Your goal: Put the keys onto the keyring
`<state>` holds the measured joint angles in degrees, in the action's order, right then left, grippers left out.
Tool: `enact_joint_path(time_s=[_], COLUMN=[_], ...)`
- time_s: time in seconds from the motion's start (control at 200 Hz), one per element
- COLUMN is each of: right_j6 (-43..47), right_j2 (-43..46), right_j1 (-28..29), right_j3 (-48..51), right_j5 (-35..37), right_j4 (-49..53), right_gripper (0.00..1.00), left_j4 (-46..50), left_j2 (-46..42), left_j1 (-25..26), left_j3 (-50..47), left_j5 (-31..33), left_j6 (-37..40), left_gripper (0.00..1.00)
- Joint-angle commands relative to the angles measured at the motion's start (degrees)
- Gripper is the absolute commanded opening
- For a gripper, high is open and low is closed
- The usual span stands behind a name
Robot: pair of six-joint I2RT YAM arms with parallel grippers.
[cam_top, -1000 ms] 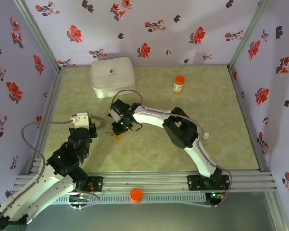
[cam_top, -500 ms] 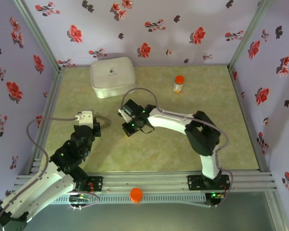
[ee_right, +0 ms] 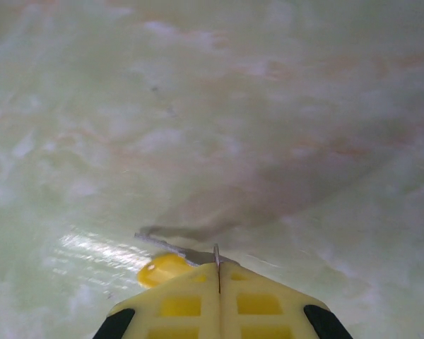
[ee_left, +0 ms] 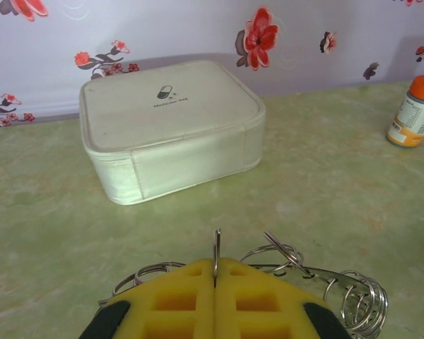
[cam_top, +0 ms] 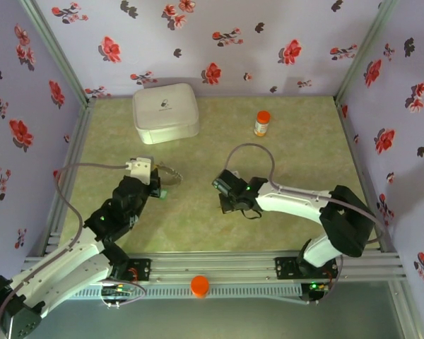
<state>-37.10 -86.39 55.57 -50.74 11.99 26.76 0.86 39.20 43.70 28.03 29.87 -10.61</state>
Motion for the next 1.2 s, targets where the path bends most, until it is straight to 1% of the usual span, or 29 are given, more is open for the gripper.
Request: enact_joint_path(time_s=[0.0, 0.19, 0.27, 0.48, 0.71, 0.905, 1.08, 1.195], right_j6=[-11.9, -20.9, -22.7, -24.1, -23.4, -22.9, -20.4, -16.3], right_j2=[1.2, -1.6, -2.5, -7.4, -8.7, -8.8, -5.9, -2.7], right_j1=[0.7, 1.3, 1.8, 2.2, 2.2, 2.1, 1.8, 0.2], right_j3=[0.7, 0.0, 0.3, -2.1, -2.5, -2.2, -2.2, -4.1], right_j5=[10.2, 15.2, 16.6, 15.6, 14.0, 12.8, 11.6, 11.3], right_j4=[-3.5, -3.1, -4.2, -3.4, -4.6, -3.7, -2.1, 2.9], right_gripper=[0.0, 0.0, 0.0, 0.0, 0.0, 0.17, 0.26, 0.32], left_j4=[-5.2, -5.6, -6.1, -7.5, -8.4, -8.2, -8.1, -8.2], left_j2=[-0.3, -0.6, -0.8, -0.9, -2.7, -3.3, -3.3, -3.4], left_j1=[-0.3, -0.3, -0.3, -0.3, -0.2, -0.2, -0.2, -0.2], left_j3=[0.7, 0.1, 0.0, -0.3, -1.4, -1.4, -1.3, -1.3], left_j5=[-0.9, -0.8, -0.6, 0.1, 2.5, 3.4, 3.5, 3.5], left_j6=[-0.6, -1.4, -1.6, -0.8, -0.8, -0.3, 0.0, 0.3], left_gripper=[0.0, 0.0, 0.0, 0.0, 0.0, 0.0, 0.0, 0.0])
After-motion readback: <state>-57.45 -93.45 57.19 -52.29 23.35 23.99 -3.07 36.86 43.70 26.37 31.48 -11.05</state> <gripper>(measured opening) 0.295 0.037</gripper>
